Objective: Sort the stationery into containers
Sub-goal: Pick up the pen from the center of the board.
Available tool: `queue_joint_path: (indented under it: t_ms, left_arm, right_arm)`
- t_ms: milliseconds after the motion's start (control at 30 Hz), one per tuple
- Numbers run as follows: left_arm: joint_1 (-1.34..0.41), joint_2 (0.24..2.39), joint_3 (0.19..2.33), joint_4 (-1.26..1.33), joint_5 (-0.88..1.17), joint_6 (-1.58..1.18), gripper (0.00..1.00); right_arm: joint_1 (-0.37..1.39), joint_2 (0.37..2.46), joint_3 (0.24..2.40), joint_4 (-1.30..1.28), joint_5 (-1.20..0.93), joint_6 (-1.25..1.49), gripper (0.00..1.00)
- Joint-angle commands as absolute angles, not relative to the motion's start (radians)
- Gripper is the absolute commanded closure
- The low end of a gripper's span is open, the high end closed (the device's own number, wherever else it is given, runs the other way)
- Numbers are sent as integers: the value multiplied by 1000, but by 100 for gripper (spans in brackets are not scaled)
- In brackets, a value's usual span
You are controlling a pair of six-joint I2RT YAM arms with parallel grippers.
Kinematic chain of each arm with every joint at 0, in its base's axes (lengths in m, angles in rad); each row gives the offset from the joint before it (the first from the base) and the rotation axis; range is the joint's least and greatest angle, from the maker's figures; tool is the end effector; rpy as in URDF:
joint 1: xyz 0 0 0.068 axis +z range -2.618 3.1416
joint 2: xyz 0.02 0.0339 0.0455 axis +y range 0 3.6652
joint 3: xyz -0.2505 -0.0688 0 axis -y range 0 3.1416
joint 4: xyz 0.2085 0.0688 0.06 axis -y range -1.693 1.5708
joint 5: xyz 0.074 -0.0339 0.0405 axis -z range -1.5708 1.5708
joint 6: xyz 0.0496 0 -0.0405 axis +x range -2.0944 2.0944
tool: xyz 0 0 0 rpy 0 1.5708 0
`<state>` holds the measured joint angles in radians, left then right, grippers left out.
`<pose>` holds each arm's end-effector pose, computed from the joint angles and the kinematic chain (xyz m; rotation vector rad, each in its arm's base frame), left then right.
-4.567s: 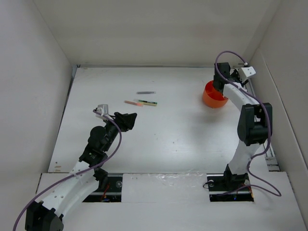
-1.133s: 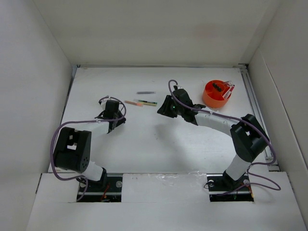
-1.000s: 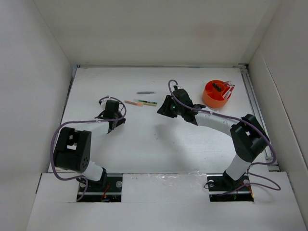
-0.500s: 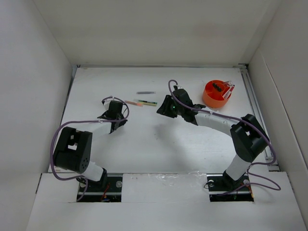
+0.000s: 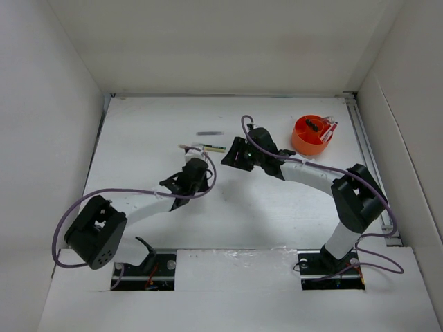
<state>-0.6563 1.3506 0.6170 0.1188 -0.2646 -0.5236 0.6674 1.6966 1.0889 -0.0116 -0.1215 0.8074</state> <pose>0.2138 -0.1483 0.1926 -0.0054 2.1872 -0.3876 0.2768 0.2258 0.2207 0.0910 2.3523 0.9210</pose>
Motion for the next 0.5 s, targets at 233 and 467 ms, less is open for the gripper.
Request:
queue_joint_path:
  t_ms: [233, 467]
  left_arm:
    - [-733, 1298, 638, 256, -282, -482, 100]
    - [-733, 1120, 543, 393, -51, -404, 100]
  right_arm:
    - [661, 1517, 990, 160, -104, 787, 39]
    - [670, 1539, 1009, 189, -198, 759, 33]
